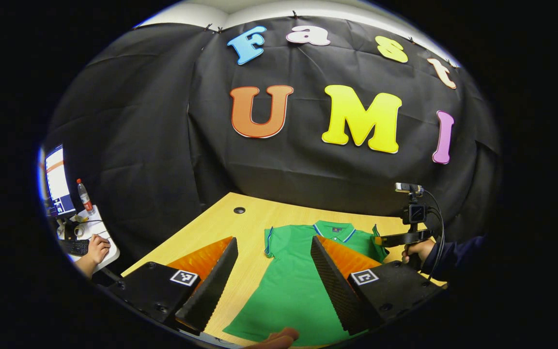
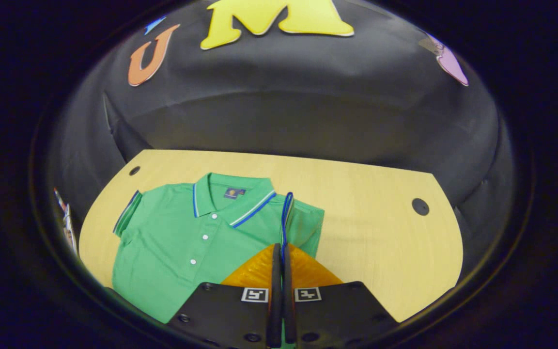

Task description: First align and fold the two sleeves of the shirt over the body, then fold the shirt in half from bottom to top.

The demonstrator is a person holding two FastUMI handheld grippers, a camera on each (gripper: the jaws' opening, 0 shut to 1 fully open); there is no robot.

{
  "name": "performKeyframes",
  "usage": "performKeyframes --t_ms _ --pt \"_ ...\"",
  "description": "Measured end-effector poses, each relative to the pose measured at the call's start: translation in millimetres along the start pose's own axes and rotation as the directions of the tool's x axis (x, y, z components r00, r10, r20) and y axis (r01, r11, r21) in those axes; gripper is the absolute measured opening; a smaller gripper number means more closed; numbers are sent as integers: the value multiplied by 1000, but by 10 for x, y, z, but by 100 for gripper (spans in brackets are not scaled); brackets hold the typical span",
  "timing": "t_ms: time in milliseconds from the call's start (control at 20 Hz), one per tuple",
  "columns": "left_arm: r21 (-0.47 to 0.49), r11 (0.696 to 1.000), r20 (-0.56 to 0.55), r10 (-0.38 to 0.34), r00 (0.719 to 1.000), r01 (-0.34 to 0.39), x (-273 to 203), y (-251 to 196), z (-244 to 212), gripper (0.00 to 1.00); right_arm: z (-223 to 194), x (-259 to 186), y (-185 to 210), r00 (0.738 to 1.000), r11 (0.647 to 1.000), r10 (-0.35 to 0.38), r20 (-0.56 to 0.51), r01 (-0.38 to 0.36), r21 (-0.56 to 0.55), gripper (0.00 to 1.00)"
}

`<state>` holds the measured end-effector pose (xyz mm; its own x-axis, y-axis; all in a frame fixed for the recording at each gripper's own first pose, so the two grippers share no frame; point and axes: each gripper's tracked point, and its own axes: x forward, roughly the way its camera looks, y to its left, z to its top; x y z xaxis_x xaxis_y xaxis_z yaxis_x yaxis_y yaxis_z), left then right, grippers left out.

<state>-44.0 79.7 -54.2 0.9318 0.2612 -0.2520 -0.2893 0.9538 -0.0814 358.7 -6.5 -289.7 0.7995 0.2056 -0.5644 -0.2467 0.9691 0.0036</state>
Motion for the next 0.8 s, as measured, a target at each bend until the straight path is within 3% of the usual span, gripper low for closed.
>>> performKeyframes --t_ms 350,800 --pt "-20 999 -10 49 999 -49 -156 131 -111 98 -196 96 473 994 986 99 -40 -104 -129 5" --pt "25 997 6 73 997 -73 -333 250 -134 98 -474 173 679 990 983 106 -90 -118 -138 9"
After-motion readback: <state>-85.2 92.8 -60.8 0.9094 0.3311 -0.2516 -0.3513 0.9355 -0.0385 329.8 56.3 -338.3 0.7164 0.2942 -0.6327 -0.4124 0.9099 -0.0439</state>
